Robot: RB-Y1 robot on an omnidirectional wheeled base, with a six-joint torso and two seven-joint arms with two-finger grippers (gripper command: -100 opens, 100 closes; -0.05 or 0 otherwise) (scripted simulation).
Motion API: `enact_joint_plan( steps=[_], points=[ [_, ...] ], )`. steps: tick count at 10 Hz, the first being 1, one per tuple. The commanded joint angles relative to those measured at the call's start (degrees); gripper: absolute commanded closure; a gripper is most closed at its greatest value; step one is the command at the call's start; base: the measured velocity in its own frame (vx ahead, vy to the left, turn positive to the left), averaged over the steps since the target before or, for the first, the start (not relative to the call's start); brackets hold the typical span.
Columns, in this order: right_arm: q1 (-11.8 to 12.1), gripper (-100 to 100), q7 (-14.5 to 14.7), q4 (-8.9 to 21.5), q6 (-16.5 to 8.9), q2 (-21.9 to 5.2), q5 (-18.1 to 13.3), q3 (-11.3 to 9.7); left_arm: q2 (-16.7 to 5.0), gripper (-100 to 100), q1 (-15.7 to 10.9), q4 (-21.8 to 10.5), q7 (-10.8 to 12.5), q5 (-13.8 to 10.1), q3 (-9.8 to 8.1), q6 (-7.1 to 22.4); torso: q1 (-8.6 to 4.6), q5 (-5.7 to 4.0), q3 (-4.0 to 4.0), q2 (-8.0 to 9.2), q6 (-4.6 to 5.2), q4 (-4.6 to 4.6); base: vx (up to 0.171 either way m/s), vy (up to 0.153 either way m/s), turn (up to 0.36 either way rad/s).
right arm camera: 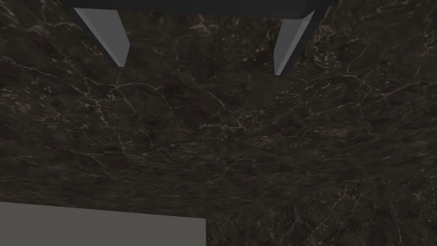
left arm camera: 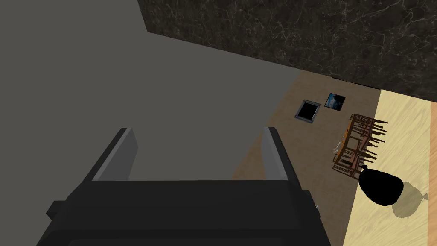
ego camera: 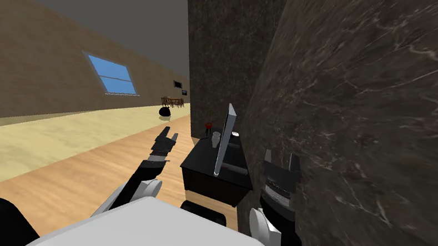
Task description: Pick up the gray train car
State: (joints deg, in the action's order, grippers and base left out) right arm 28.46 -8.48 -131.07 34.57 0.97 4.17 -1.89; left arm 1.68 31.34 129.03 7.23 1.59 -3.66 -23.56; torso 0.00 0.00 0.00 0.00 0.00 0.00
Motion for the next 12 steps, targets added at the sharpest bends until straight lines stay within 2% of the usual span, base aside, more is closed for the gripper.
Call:
enact_joint_plan(
  steps=[1, 4, 8, 9, 11, 12],
  points=[
    [0.6, -100, 0.2, 1.4, 0.4, -2.3, -0.7, -0.5, 0.0, 0, 0.0, 0.0, 0.0, 0.0, 0.00, 0.0, 0.00, 0.00, 0.00, 0.00, 0.00, 0.00, -0.028, 0.018, 0.204],
    [2.2, -100, 0.8, 4.9, 1.2, -6.0, -2.6, -1.9, 0.0, 0, 0.0, 0.0, 0.0, 0.0, 0.01, 0.0, 0.07, 0.01, 0.14, 0.26, -0.02, 0.05, -0.078, 0.026, 0.204],
    [5.3, -100, 2.2, 12.6, 2.7, -11.2, -6.9, -4.4, 0.0, 0, 0.0, 0.0, 0.0, 0.0, 0.01, 0.0, 0.13, 0.03, 0.29, 0.51, -0.02, 0.11, -0.122, 0.040, 0.277],
    [5.3, -100, 2.2, 12.9, 2.7, -11.2, -6.9, -4.4, 0.0, 0, 0.0, 0.0, 0.0, 0.0, 0.01, 0.0, 0.11, 0.03, 0.30, 0.51, -0.02, 0.12, -0.090, 0.029, 0.118],
    [6.9, -100, 3.2, 17.0, 3.3, -14.1, -9.7, -5.8, 0.0, 0, 0.0, 0.0, 0.0, 0.0, 0.01, 0.0, 0.08, 0.02, 0.23, 0.39, -0.02, 0.09, -0.087, 0.046, 0.330],
    [6.9, -100, 3.2, 18.3, 3.3, -14.1, -9.7, -5.8, 0.0, 0, 0.0, 0.0, 0.0, 0.0, 0.01, 0.0, 0.10, 0.02, 0.22, 0.38, -0.01, 0.09, -0.061, 0.045, 0.087]
  ],
)
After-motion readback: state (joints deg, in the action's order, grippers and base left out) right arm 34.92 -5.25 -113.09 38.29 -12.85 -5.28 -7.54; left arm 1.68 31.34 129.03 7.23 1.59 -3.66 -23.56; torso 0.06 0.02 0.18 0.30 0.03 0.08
